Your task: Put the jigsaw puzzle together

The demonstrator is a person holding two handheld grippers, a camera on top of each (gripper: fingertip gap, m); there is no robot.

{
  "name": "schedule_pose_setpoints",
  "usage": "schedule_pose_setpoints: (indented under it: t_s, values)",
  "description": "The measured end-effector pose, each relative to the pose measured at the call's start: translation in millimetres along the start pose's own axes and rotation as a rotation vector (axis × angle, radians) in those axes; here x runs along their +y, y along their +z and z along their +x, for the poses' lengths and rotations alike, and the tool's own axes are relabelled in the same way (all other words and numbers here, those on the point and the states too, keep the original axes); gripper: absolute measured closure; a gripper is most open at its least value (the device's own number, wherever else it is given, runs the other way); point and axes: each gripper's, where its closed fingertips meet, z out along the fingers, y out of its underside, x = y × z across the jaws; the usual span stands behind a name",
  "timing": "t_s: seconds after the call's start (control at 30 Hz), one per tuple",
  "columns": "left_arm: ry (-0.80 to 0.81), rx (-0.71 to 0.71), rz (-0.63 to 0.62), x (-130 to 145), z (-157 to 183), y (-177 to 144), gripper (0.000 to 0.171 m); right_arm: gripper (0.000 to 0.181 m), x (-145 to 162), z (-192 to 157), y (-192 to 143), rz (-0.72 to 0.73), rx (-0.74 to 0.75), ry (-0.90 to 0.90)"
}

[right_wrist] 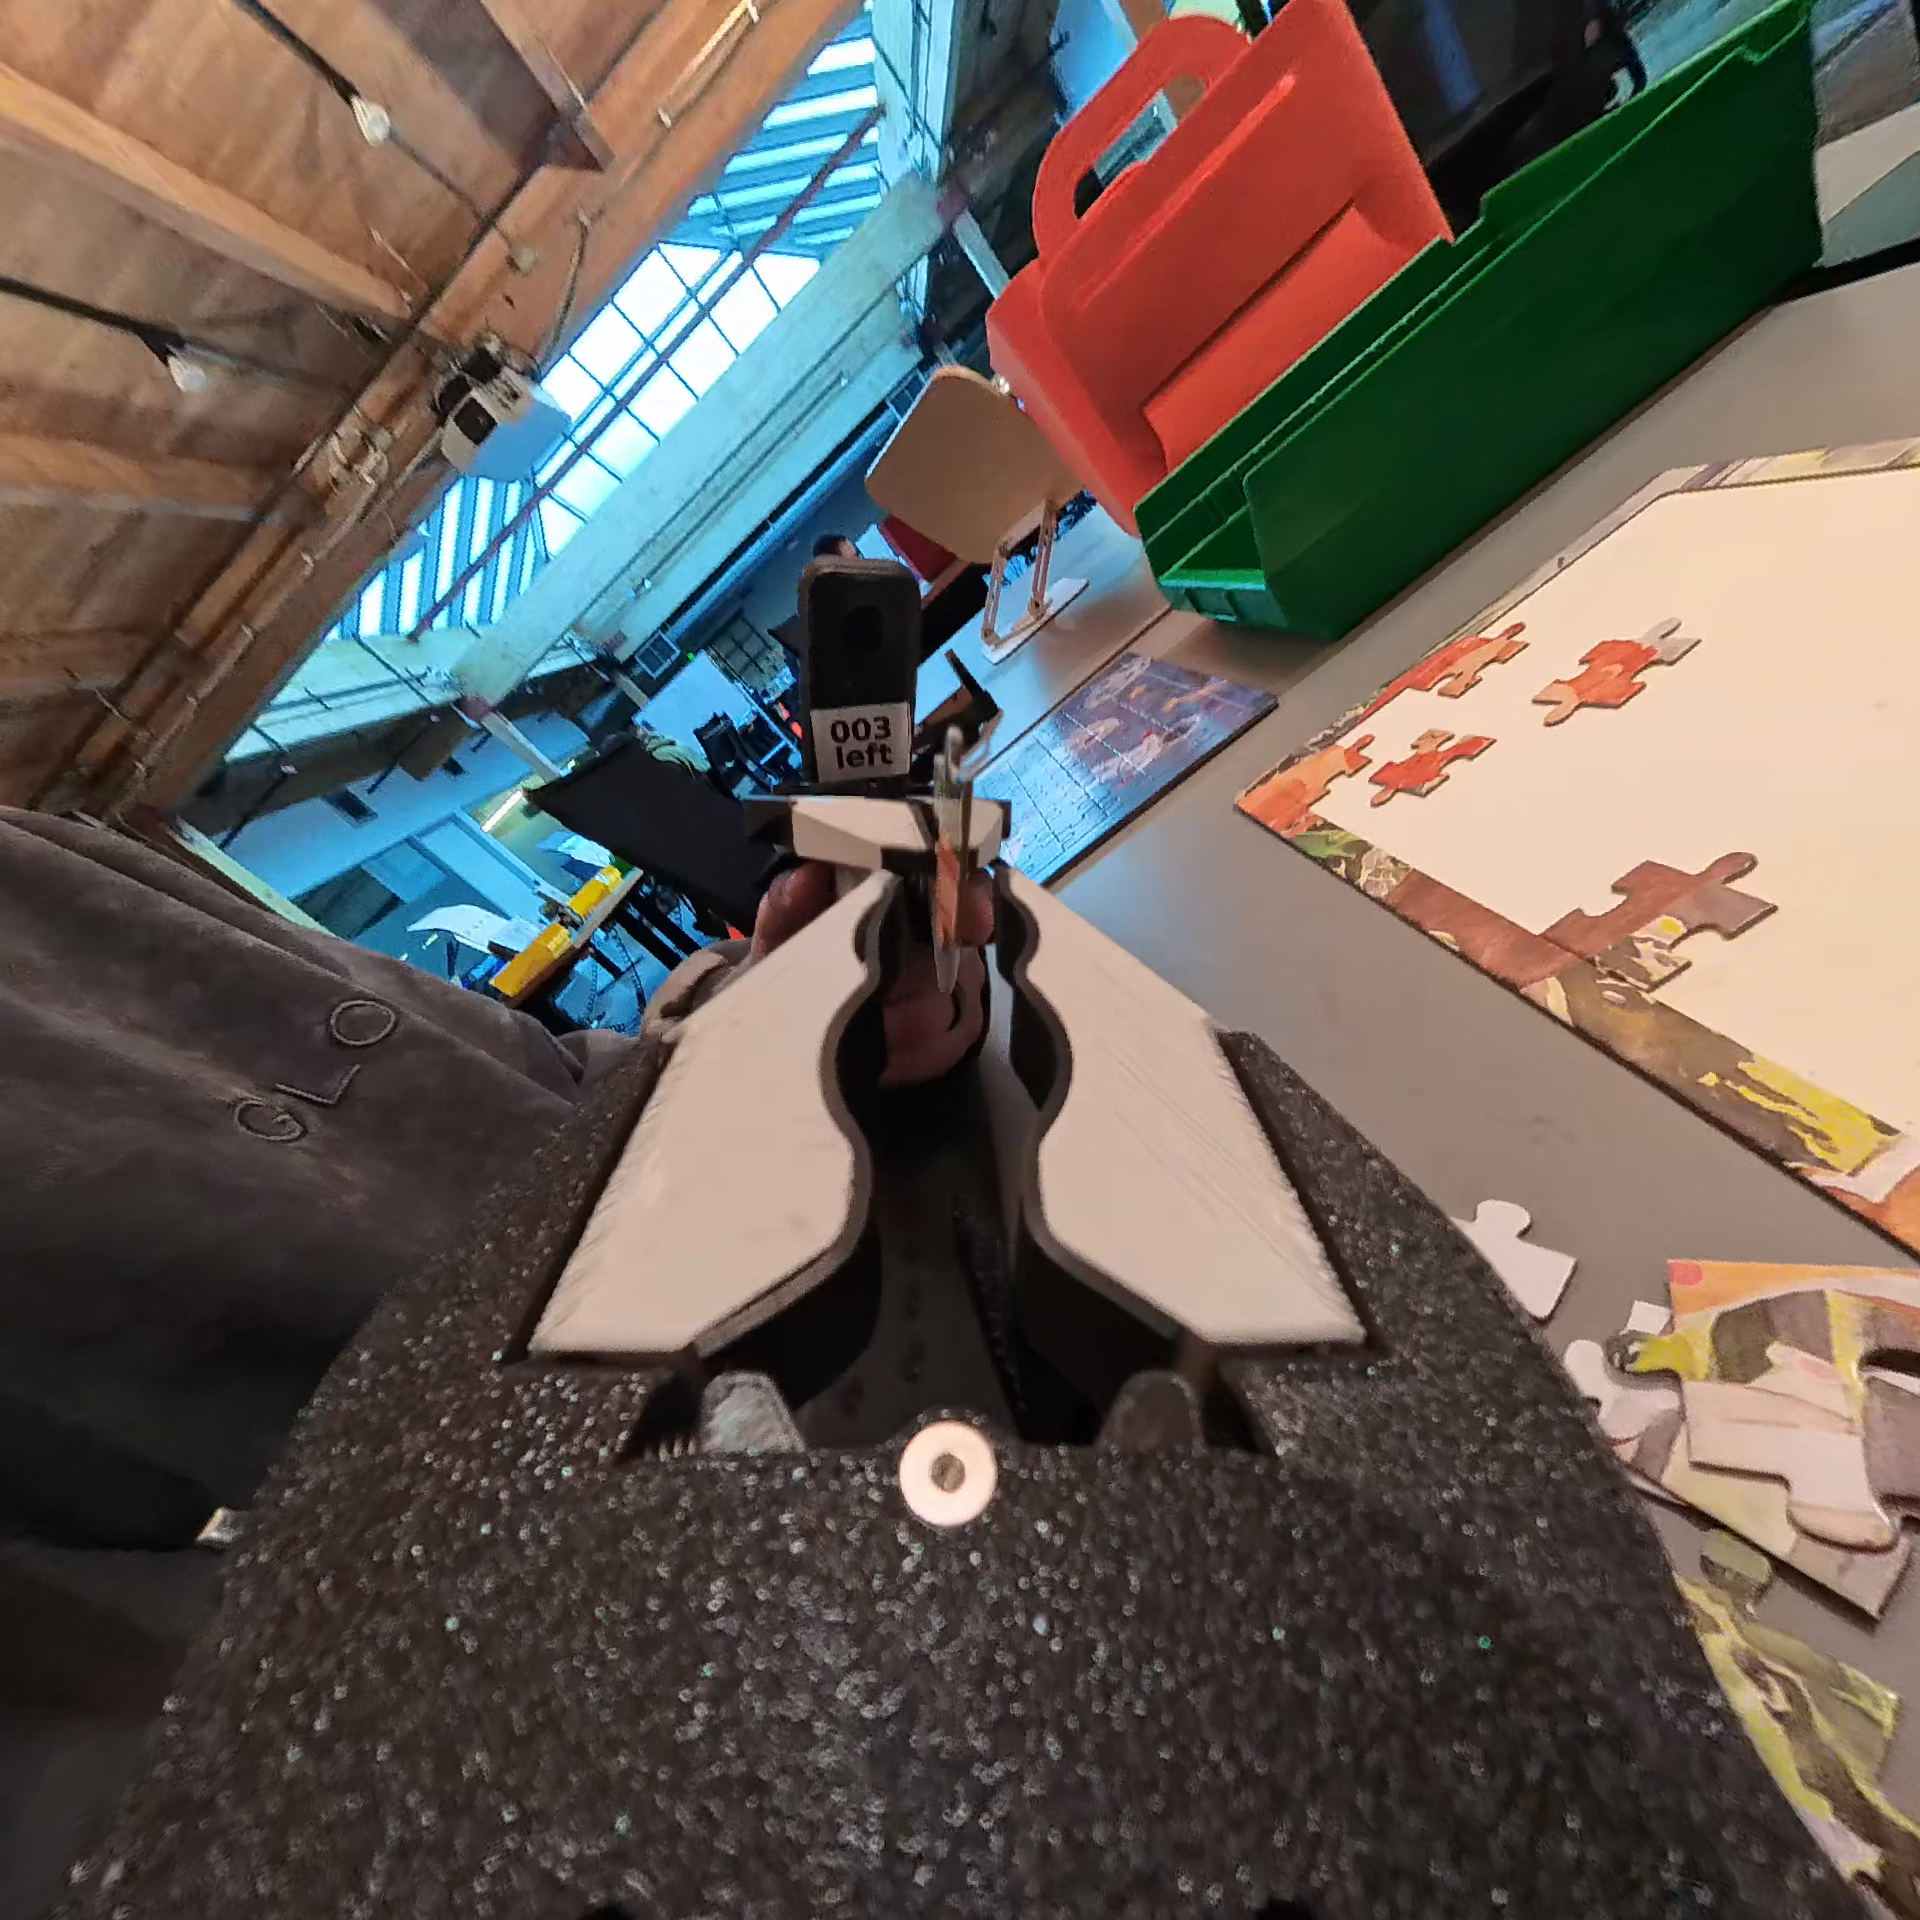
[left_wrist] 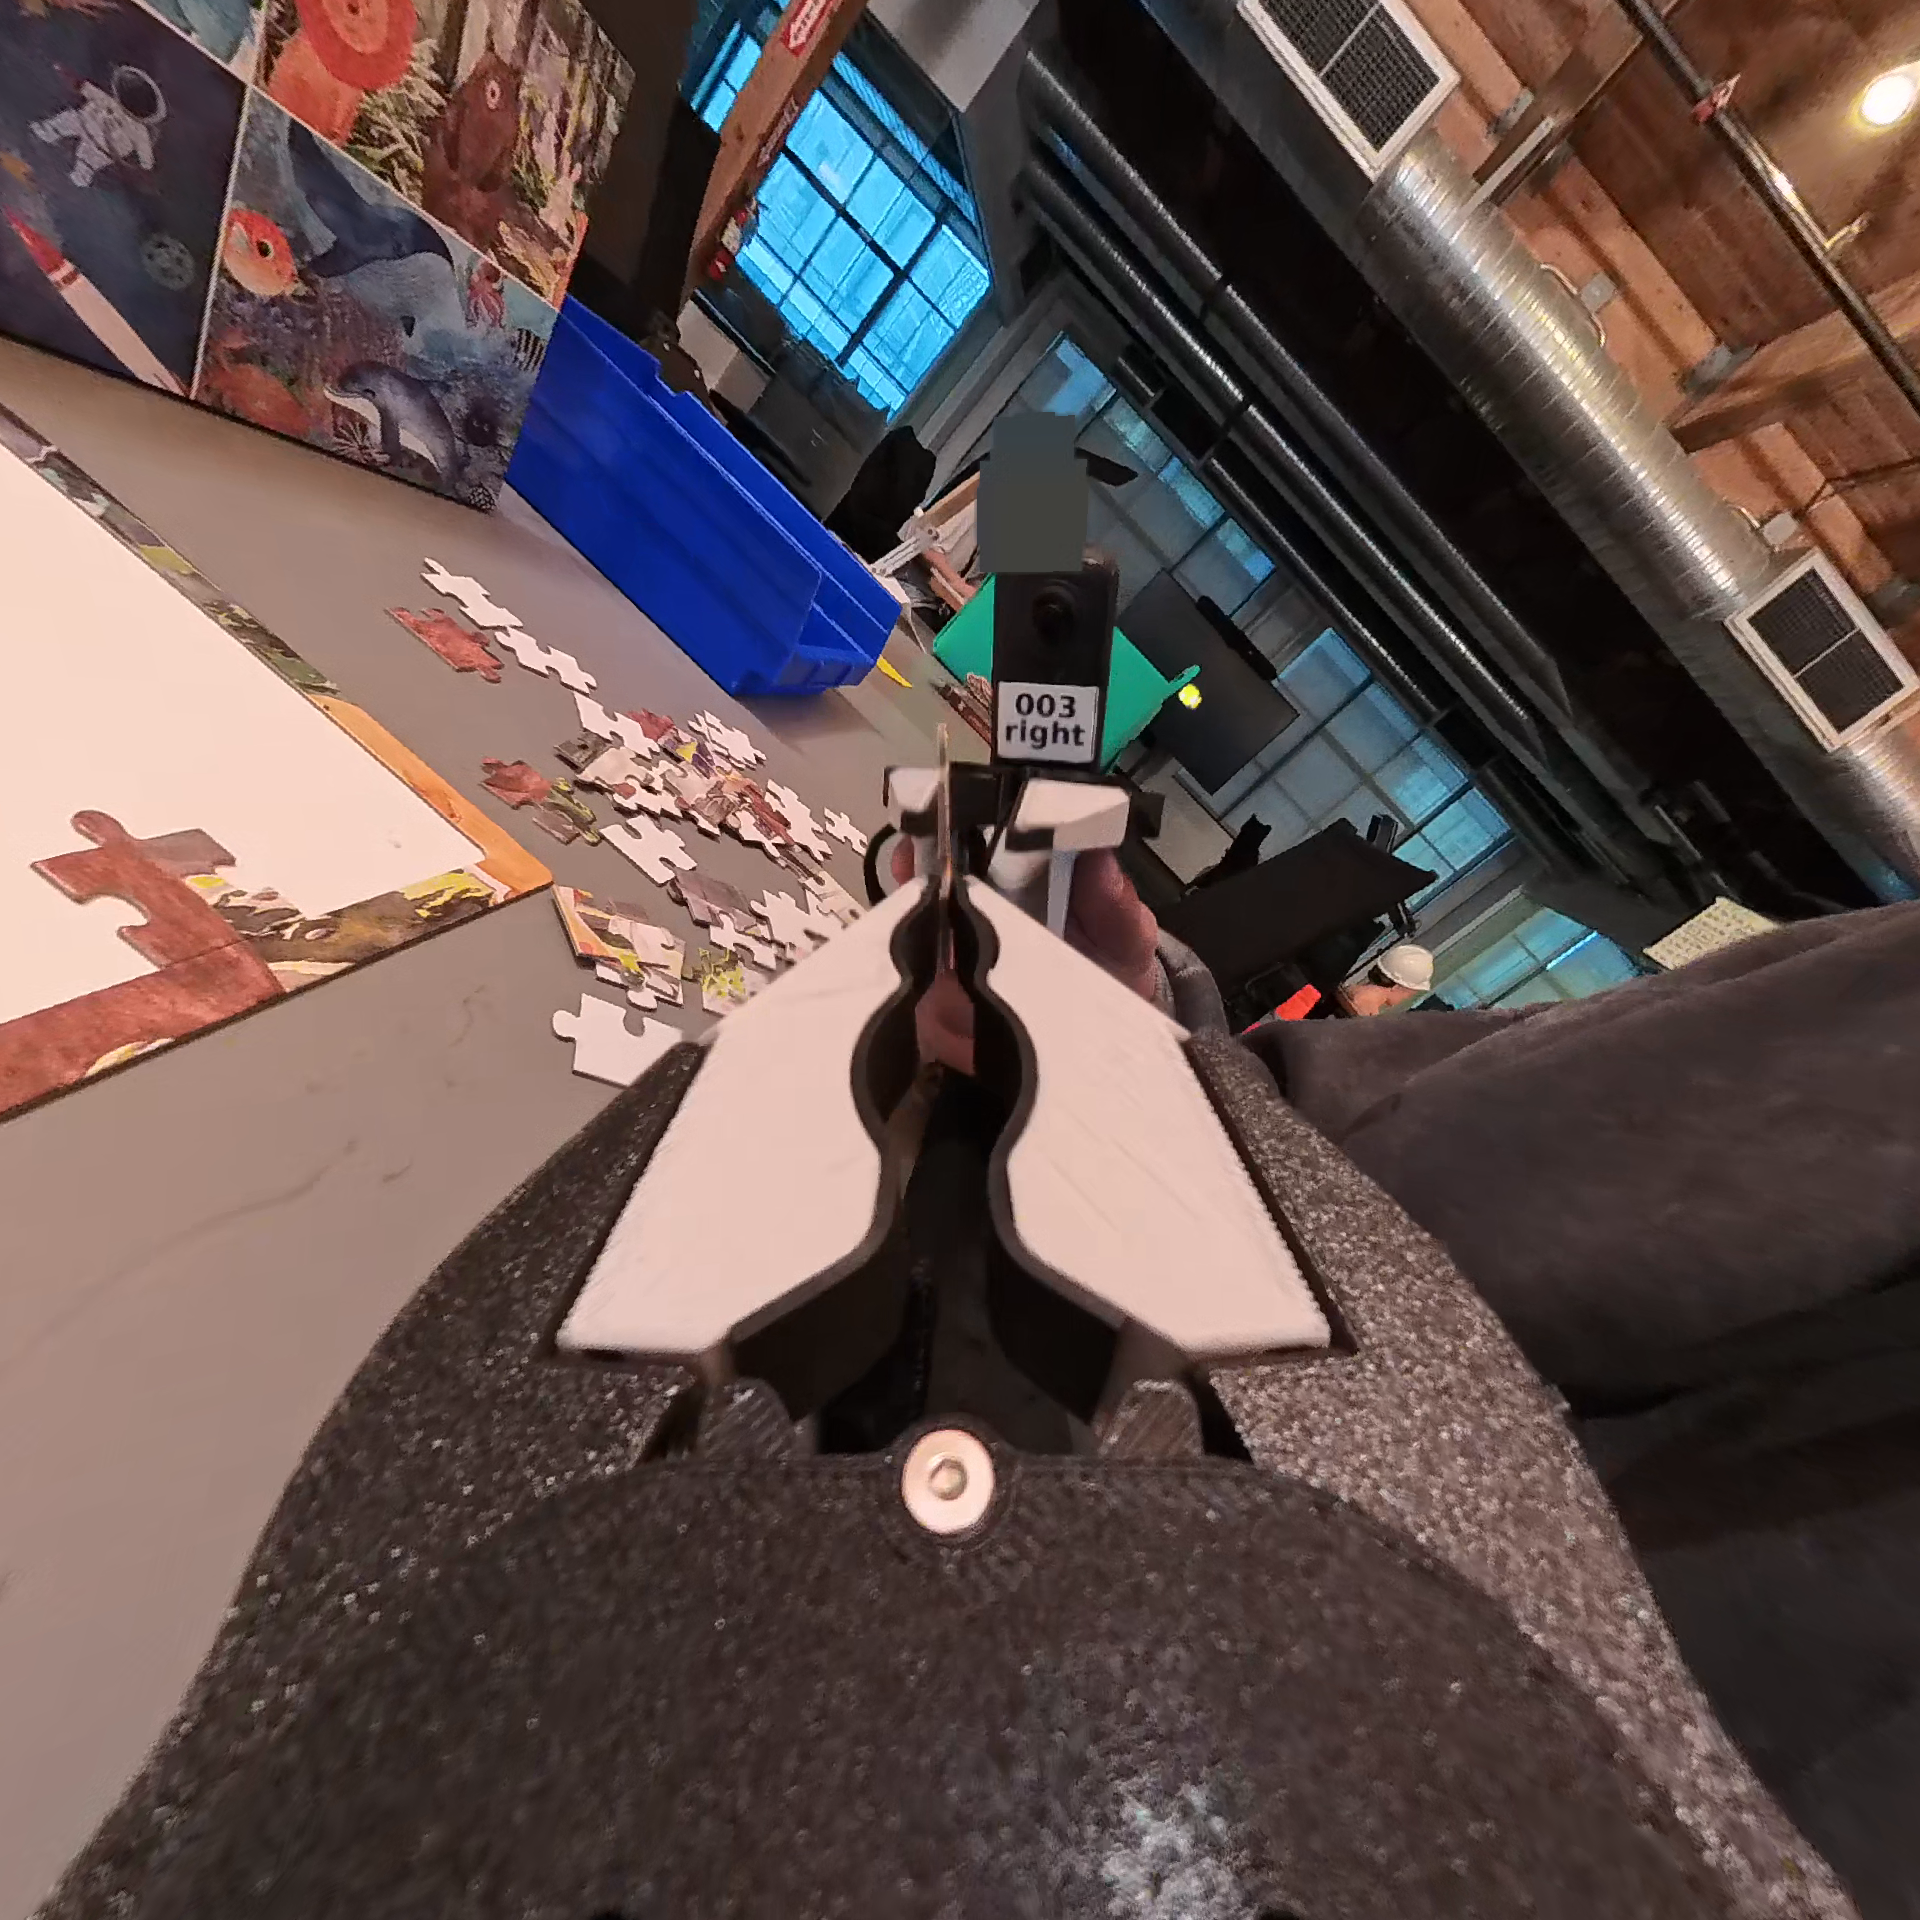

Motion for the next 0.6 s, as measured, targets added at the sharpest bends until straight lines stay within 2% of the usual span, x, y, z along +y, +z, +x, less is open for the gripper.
schedule_pose_setpoints:
  t_s: [0.13,0.2,0.53,0.6]
  values:
    - [0.031,-0.003,-0.091,17.0,2.0,8.2,0.171,0.165,2.2,-2.0,0.9,-0.013,-0.007,-0.009]
    - [0.054,0.000,-0.111,21.0,4.2,10.3,0.171,0.177,8.0,-1.3,2.8,-0.046,0.003,-0.021]
    - [0.021,0.009,0.018,-1.9,3.7,-0.5,0.169,0.180,16.5,-4.2,6.7,-0.091,-0.019,-0.010]
    - [0.026,-0.012,0.050,-7.1,1.2,-2.8,0.162,0.180,11.4,1.4,3.4,-0.061,-0.003,0.021]
